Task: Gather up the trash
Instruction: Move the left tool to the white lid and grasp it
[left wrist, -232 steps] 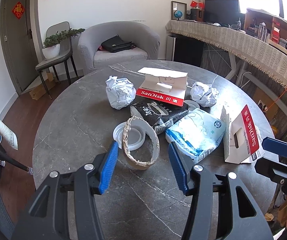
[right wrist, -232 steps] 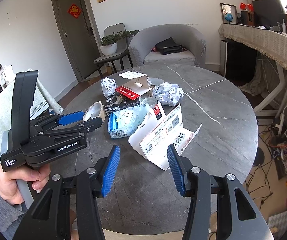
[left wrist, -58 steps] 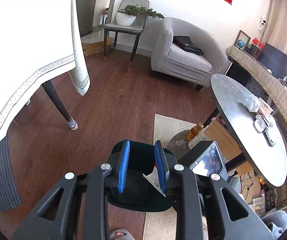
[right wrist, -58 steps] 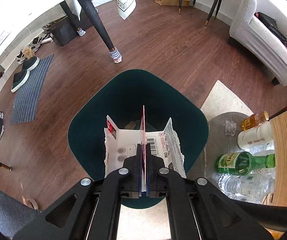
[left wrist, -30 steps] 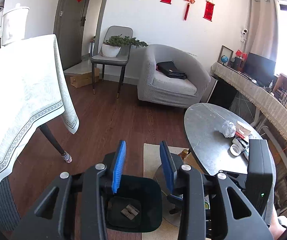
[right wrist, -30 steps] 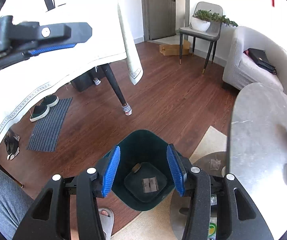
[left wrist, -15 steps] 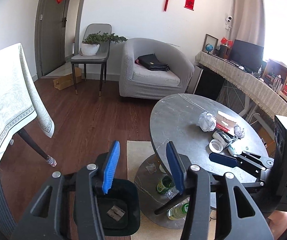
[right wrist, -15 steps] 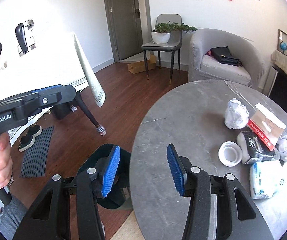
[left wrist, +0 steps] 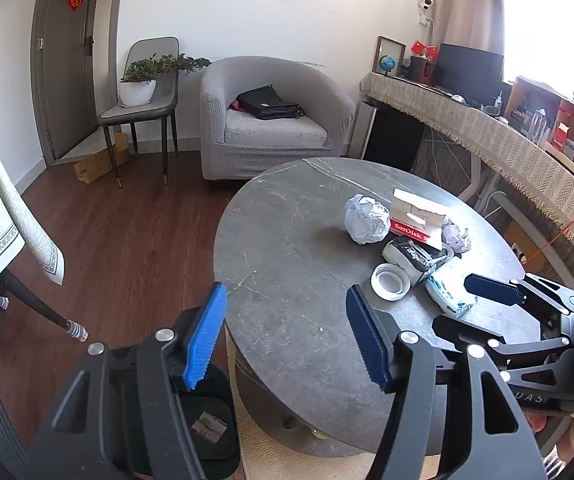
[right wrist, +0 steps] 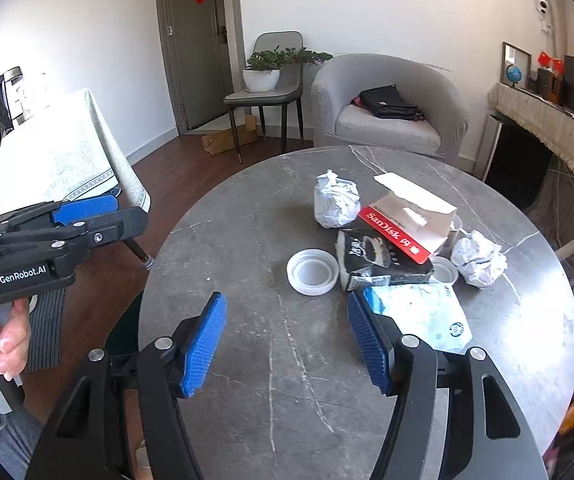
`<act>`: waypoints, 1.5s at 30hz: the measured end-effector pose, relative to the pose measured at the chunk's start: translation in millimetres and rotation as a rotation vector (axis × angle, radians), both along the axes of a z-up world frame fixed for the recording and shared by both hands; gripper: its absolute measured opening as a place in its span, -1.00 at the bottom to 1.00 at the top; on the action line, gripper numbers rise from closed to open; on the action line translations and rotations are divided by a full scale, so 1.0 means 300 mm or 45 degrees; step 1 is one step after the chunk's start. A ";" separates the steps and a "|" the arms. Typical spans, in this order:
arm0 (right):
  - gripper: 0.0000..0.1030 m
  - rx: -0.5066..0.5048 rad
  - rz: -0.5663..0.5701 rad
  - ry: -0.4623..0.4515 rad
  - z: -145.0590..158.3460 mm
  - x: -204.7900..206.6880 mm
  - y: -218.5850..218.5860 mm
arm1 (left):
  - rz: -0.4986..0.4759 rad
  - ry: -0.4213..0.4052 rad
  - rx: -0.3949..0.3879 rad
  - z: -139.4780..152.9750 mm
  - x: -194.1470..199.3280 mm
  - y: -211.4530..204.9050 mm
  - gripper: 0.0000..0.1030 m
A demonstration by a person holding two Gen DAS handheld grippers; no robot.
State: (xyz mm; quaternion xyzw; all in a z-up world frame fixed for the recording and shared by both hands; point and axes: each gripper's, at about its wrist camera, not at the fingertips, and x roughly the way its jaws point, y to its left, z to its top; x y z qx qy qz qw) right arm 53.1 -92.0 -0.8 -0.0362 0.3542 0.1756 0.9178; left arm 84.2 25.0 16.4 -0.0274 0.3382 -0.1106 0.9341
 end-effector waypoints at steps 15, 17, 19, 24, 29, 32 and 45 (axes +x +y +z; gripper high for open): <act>0.60 0.059 -0.170 0.040 -0.030 0.012 -0.243 | -0.199 0.114 0.110 -0.121 0.136 -0.274 0.41; 0.66 0.051 -0.176 0.036 -0.031 0.004 -0.259 | -0.221 0.127 0.104 -0.132 0.147 -0.305 0.41; 0.68 0.049 -0.184 0.045 -0.038 0.006 -0.275 | -0.236 0.140 0.096 -0.143 0.159 -0.330 0.41; 0.68 0.069 -0.181 0.077 -0.056 0.010 -0.289 | -0.238 0.172 0.095 -0.172 0.190 -0.376 0.35; 0.68 0.062 -0.168 0.088 -0.061 0.017 -0.288 | -0.221 0.179 0.092 -0.188 0.211 -0.395 0.27; 0.68 0.063 -0.168 0.093 -0.065 0.015 -0.295 | -0.217 0.177 0.075 -0.187 0.218 -0.395 0.11; 0.68 0.044 -0.144 0.099 -0.076 0.018 -0.281 | -0.195 0.122 0.088 -0.159 0.198 -0.413 -0.18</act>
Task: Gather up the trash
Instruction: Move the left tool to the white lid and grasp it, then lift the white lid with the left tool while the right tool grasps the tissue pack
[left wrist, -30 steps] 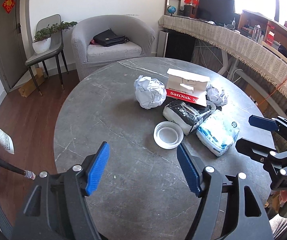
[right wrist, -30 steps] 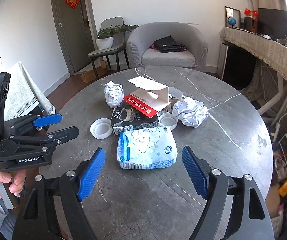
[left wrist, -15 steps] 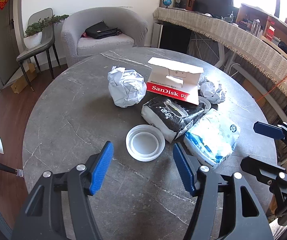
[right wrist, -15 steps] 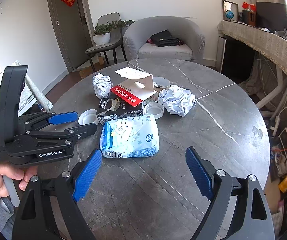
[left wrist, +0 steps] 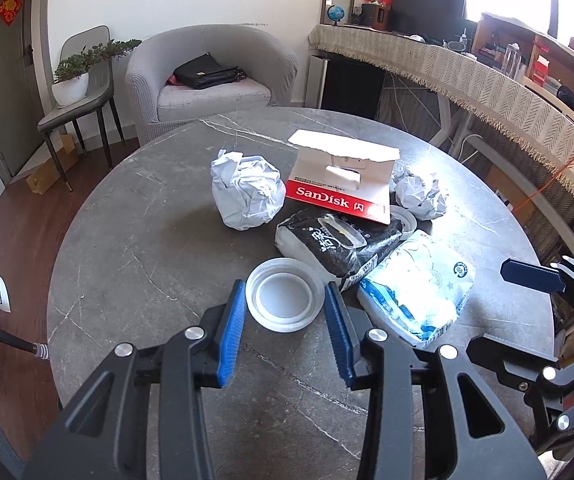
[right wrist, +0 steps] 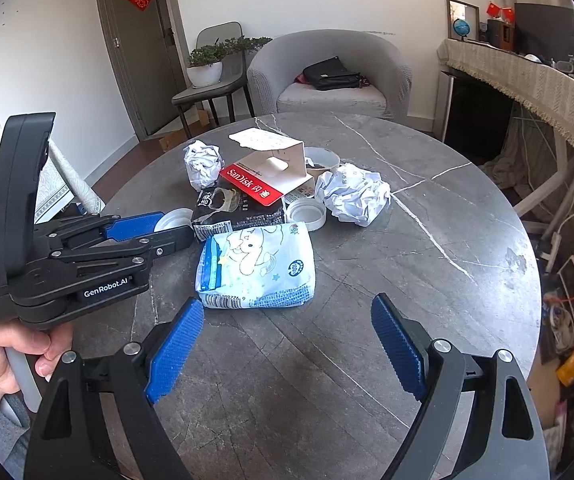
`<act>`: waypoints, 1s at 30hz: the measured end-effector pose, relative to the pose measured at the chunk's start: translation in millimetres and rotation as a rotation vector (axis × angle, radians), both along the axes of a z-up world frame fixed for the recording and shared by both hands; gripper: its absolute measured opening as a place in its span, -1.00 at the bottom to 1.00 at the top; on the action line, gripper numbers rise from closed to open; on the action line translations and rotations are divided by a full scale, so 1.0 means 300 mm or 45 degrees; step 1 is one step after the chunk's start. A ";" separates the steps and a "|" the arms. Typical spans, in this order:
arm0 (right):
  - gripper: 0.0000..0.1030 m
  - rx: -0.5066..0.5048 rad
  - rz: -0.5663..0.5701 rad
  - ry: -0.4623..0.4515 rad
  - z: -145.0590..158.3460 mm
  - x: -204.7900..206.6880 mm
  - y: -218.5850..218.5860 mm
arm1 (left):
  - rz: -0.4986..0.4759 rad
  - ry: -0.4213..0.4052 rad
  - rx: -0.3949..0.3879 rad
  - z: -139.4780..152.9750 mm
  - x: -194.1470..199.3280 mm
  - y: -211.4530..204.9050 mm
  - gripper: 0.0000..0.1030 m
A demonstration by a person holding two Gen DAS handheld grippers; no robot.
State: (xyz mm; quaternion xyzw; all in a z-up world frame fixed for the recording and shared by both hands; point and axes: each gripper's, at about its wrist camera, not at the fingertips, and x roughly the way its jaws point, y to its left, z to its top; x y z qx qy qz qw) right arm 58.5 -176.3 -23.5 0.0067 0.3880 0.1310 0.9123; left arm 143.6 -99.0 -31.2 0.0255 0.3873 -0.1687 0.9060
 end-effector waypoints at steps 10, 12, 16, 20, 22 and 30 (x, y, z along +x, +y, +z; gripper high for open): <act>0.70 -0.088 0.051 0.026 -0.039 0.023 0.077 | 0.027 -0.002 -0.045 0.045 -0.037 0.073 -0.18; 0.70 -0.089 0.049 0.028 -0.040 0.030 0.083 | 0.038 -0.002 -0.057 0.052 -0.041 0.090 -0.18; 0.70 -0.085 0.039 0.033 -0.041 0.050 0.093 | 0.053 -0.003 -0.078 0.065 -0.049 0.126 -0.18; 0.70 -0.083 0.025 0.034 -0.041 0.066 0.107 | 0.059 -0.003 -0.079 0.070 -0.056 0.155 -0.18; 0.70 -0.092 0.019 0.032 -0.040 0.073 0.116 | 0.062 -0.004 -0.076 0.073 -0.062 0.171 -0.18; 0.70 -0.146 -0.015 0.045 -0.054 0.099 0.132 | 0.092 -0.016 -0.091 0.094 -0.081 0.256 -0.18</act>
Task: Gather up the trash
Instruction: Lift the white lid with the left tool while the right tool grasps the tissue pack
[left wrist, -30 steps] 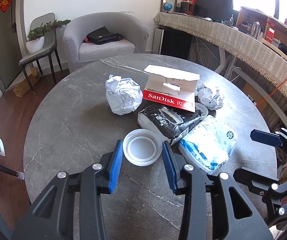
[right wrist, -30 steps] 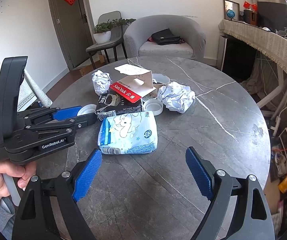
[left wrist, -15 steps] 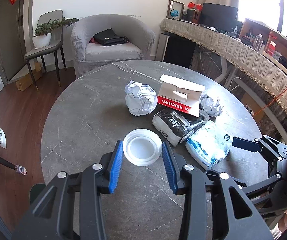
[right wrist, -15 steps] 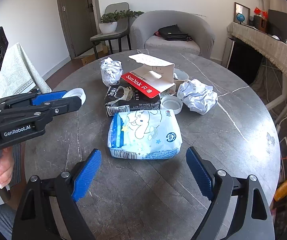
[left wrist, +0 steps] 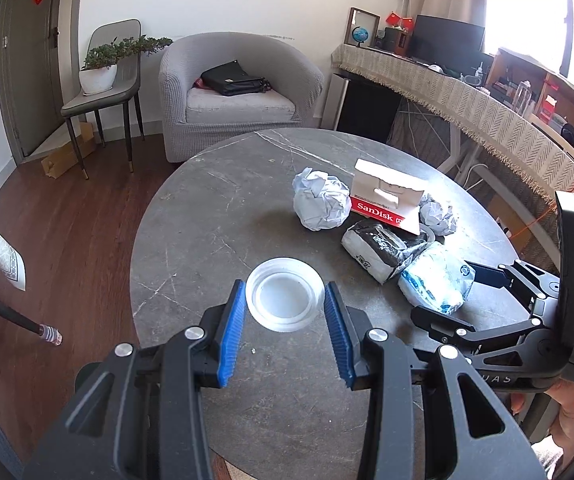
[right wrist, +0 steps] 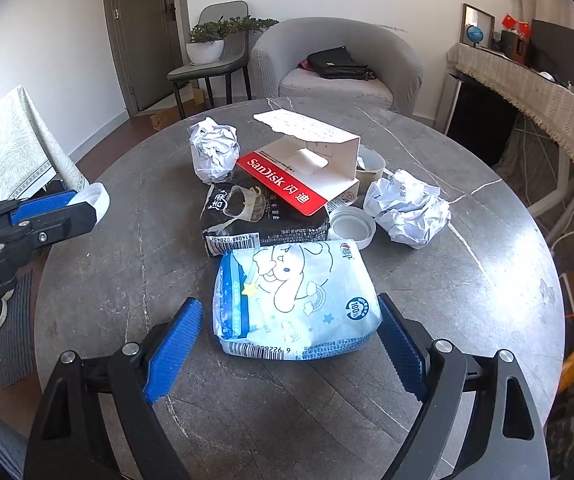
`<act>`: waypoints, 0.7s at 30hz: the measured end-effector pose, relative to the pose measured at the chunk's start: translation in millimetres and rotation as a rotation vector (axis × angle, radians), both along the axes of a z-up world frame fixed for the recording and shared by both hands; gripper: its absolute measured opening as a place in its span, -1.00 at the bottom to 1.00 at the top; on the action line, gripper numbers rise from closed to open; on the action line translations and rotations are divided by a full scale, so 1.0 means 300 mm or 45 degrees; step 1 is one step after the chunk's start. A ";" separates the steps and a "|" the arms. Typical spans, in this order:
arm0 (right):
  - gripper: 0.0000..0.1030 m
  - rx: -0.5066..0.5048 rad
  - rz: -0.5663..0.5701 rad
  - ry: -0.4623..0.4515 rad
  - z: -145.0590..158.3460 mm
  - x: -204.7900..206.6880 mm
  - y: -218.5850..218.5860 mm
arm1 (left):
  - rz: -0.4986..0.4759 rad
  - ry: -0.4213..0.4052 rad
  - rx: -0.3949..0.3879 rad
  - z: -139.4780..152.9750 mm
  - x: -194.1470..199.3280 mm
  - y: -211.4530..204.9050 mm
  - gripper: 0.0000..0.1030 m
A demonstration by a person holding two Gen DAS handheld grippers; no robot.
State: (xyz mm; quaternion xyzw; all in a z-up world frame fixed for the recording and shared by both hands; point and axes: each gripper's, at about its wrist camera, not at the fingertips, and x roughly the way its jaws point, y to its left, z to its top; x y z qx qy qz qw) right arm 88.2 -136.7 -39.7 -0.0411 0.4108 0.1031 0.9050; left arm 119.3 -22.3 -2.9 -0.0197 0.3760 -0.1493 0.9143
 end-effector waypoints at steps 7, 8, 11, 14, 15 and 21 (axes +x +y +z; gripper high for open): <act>0.70 -0.026 -0.019 0.014 -0.005 0.013 0.008 | 0.026 -0.011 -0.019 0.021 -0.015 0.054 -0.18; 0.70 -0.023 -0.019 0.016 -0.005 0.014 0.008 | 0.028 -0.014 -0.020 0.023 -0.020 0.060 -0.18; 0.50 -0.017 -0.024 0.011 0.001 0.011 0.008 | 0.032 -0.019 -0.026 0.032 -0.030 0.080 -0.18; 0.41 -0.073 -0.023 0.003 0.013 0.002 0.023 | 0.040 -0.018 -0.029 0.030 -0.040 0.102 -0.18; 0.39 -0.071 -0.021 0.006 0.017 -0.003 0.024 | 0.046 -0.016 -0.030 0.028 -0.042 0.113 -0.18; 0.38 -0.056 -0.006 -0.039 0.085 -0.047 0.040 | 0.081 -0.008 -0.032 0.020 -0.063 0.176 -0.18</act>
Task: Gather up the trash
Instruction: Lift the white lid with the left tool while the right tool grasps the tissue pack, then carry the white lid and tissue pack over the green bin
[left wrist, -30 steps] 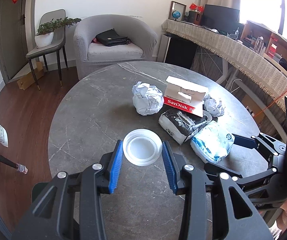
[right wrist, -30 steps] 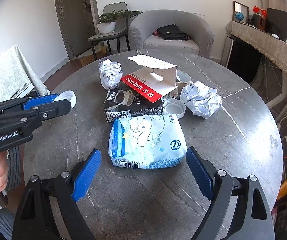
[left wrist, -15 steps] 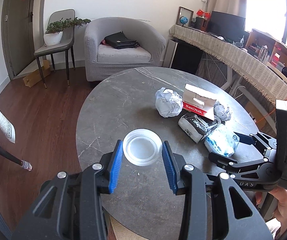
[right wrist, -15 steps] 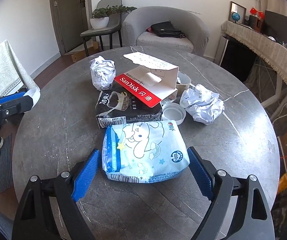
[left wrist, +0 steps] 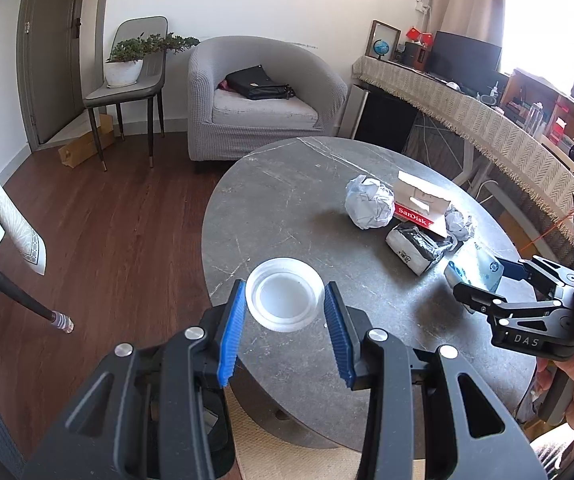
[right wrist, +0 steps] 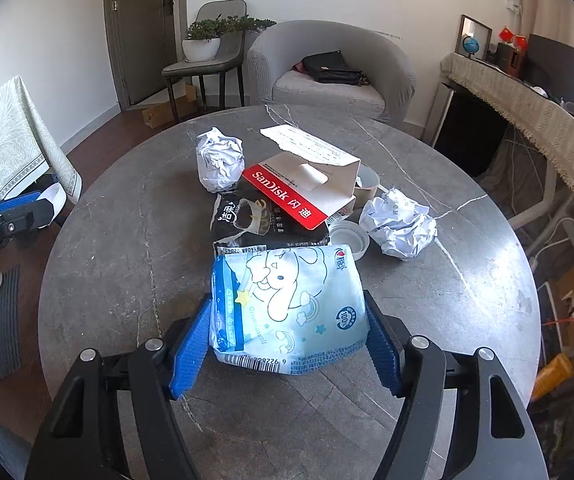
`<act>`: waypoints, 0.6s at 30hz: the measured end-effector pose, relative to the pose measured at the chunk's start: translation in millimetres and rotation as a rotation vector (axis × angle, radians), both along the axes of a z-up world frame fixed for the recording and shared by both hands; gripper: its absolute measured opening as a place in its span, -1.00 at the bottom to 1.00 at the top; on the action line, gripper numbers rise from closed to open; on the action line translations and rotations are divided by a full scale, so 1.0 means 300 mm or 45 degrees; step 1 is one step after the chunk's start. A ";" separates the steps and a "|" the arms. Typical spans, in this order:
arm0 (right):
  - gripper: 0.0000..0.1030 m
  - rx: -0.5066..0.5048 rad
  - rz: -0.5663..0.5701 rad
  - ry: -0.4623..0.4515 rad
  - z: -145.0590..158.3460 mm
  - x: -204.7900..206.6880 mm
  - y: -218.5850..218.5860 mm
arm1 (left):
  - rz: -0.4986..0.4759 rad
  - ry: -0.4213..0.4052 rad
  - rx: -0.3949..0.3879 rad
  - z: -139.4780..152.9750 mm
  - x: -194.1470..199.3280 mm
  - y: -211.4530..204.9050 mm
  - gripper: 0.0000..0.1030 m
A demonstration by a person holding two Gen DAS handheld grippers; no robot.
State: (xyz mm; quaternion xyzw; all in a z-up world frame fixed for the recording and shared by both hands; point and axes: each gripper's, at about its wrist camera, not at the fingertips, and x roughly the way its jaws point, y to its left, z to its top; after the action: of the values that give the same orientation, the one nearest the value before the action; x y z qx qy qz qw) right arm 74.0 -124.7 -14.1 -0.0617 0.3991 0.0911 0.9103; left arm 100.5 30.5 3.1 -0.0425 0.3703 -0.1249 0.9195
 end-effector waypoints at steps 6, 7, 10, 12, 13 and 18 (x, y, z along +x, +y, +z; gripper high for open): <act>0.38 0.050 0.046 -0.064 0.083 -0.018 0.062 | 0.038 0.018 0.002 -0.025 -0.029 0.066 -0.18; 0.38 0.062 0.059 -0.070 0.093 -0.018 0.077 | 0.045 0.022 0.000 -0.033 -0.034 0.078 -0.18; 0.38 0.084 0.100 -0.082 0.114 -0.018 0.120 | 0.072 0.048 0.006 -0.064 -0.041 0.118 -0.18; 0.38 0.094 0.127 -0.085 0.122 -0.017 0.150 | 0.086 0.061 0.016 -0.082 -0.045 0.145 -0.18; 0.38 0.102 0.143 -0.084 0.125 -0.016 0.164 | 0.093 0.068 0.019 -0.091 -0.046 0.159 -0.18; 0.38 0.175 0.208 -0.065 0.132 -0.009 0.243 | 0.145 0.115 0.007 -0.145 -0.054 0.243 -0.18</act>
State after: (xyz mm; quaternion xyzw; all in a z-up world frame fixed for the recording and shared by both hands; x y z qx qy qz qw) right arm 71.4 -51.8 25.6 -0.0337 0.3624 0.1906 0.9117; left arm 84.4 103.3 -40.4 -0.0668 0.4089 -0.0693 0.9075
